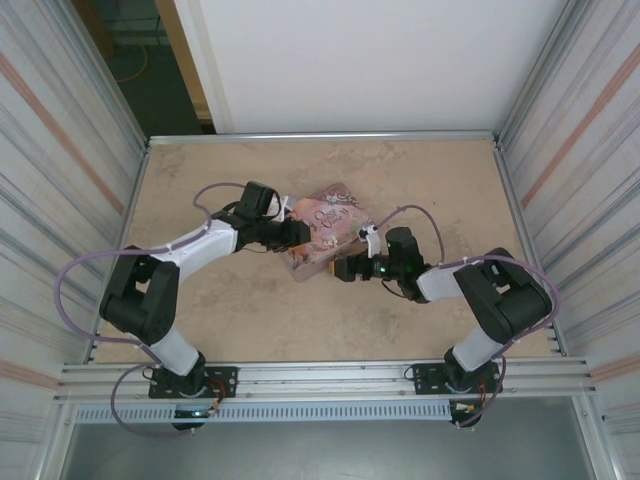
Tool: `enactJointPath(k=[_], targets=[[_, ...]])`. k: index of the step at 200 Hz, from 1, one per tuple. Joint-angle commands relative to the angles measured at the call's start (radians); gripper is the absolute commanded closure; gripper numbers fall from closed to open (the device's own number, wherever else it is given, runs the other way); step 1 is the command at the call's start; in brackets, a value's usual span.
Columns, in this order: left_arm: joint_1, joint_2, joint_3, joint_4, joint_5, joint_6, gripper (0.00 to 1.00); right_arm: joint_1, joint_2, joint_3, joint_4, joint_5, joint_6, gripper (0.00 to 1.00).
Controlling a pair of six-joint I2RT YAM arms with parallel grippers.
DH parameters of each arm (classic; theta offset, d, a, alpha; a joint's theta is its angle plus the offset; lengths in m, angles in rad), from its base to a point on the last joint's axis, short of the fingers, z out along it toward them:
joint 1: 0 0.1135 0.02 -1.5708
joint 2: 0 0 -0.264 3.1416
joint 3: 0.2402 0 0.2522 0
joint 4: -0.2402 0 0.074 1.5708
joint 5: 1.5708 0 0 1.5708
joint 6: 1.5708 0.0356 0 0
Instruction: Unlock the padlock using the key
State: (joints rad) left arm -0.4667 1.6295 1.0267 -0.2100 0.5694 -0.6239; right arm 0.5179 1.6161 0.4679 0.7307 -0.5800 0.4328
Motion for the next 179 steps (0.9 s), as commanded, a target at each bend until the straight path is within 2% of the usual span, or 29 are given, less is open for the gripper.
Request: enactJointPath(k=[1,85,179], targets=[[-0.003,0.019,-0.004,-0.031,0.009,0.018,0.68,0.013,0.023,0.031,0.037,-0.038,-0.049,0.19],[-0.003,0.021,-0.001,-0.051,0.007,0.021,0.69,0.033,0.073,0.059,0.057,-0.048,-0.073,0.22],[-0.003,0.023,0.007,-0.068,0.002,0.021,0.68,0.033,0.061,0.047,0.021,-0.080,-0.081,0.39]])
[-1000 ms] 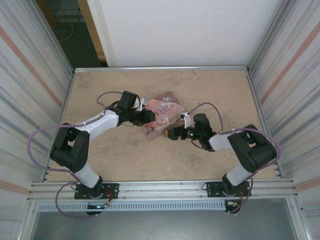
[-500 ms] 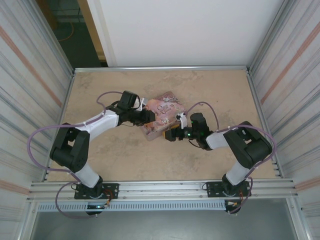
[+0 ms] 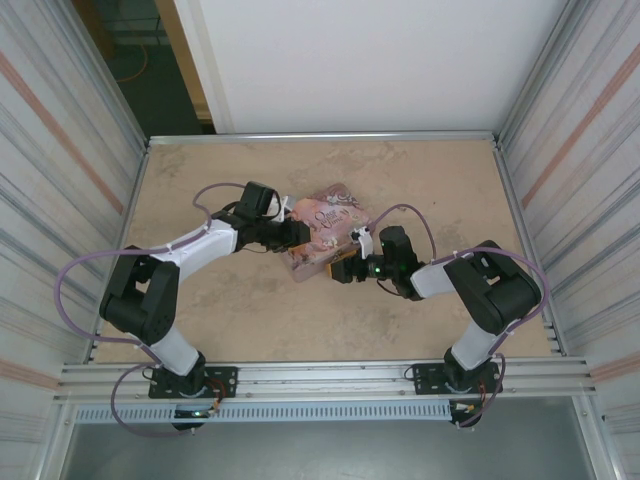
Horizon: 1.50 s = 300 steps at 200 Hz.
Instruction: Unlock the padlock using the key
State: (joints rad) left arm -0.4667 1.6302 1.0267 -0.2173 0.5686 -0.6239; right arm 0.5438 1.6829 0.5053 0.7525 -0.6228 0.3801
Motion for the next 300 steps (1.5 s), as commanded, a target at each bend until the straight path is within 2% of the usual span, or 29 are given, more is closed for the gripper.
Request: enactJointPath(k=[1,110,154,203,263,300], targets=[[-0.003,0.022,0.007,-0.060,0.003,0.021,0.68,0.007,-0.006,0.009,-0.001,-0.037,-0.029,0.40],[-0.004,0.032,0.014,-0.067,0.004,0.021,0.68,0.008,-0.065,0.015,-0.133,0.019,-0.086,0.60],[-0.003,0.032,0.016,-0.070,0.005,0.022,0.68,0.007,-0.064,0.026,-0.159,0.036,-0.087,0.76],[-0.003,0.034,0.019,-0.086,-0.005,0.025,0.68,0.007,-0.063,0.027,-0.169,0.058,-0.085,1.00],[-0.003,0.016,0.003,-0.102,-0.012,0.027,0.68,-0.001,-0.077,0.011,-0.140,0.077,-0.046,1.00],[-0.003,-0.001,-0.022,-0.109,-0.014,0.019,0.68,-0.017,-0.088,-0.015,-0.064,0.086,0.046,1.00]])
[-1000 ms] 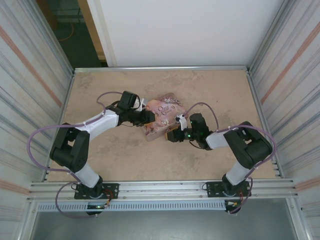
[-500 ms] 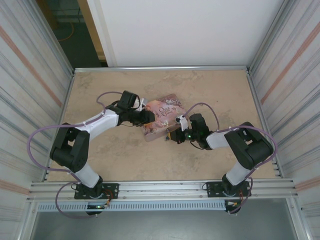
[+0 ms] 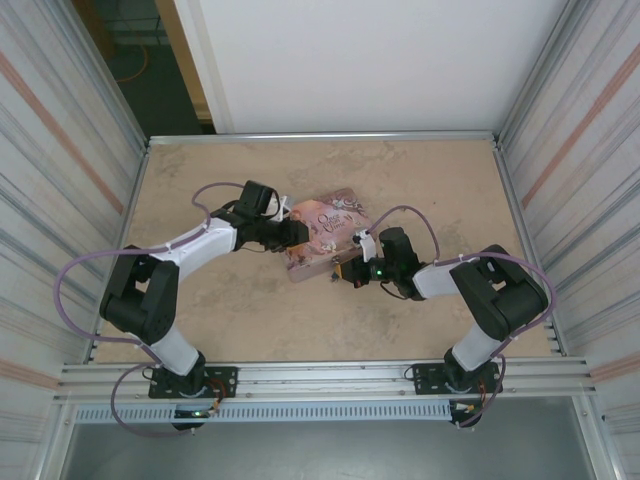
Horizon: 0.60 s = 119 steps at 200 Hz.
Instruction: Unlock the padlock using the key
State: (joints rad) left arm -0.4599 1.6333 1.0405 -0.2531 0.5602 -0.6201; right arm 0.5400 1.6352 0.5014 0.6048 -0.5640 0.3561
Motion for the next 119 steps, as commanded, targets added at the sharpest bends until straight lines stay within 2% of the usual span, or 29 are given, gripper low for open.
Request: enactJointPath(k=[1,34,119], targets=[[-0.010,-0.004,-0.036,-0.073,-0.005,0.015,0.68,-0.013,-0.041,-0.011,0.086,0.028,0.074,1.00],[-0.011,-0.013,-0.063,-0.075,-0.006,0.002,0.68,-0.014,-0.047,0.000,0.102,0.035,0.170,1.00],[-0.011,-0.020,-0.112,-0.095,-0.012,-0.002,0.68,-0.026,-0.039,0.048,0.072,0.038,0.291,1.00]])
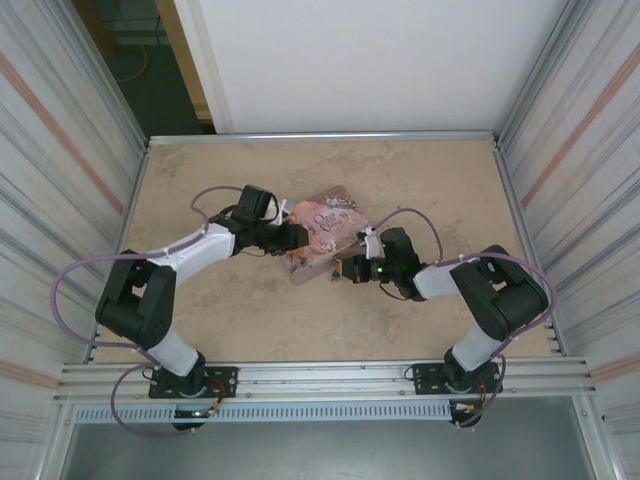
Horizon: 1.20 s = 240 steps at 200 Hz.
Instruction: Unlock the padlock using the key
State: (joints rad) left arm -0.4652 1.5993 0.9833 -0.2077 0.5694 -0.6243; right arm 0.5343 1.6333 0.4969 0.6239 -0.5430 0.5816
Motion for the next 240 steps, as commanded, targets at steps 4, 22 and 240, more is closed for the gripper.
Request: enactJointPath(k=[4,22,240], targets=[[-0.005,0.016,-0.055,-0.144,-0.023,0.003,0.68,-0.020,-0.035,0.055,0.054,0.017,0.071,1.00],[-0.004,0.019,-0.058,-0.153,-0.026,0.005,0.68,-0.021,-0.026,0.058,0.076,0.023,0.105,1.00],[0.007,0.017,-0.117,-0.145,-0.023,0.000,0.69,-0.047,0.046,0.076,0.193,0.105,0.409,1.00]])
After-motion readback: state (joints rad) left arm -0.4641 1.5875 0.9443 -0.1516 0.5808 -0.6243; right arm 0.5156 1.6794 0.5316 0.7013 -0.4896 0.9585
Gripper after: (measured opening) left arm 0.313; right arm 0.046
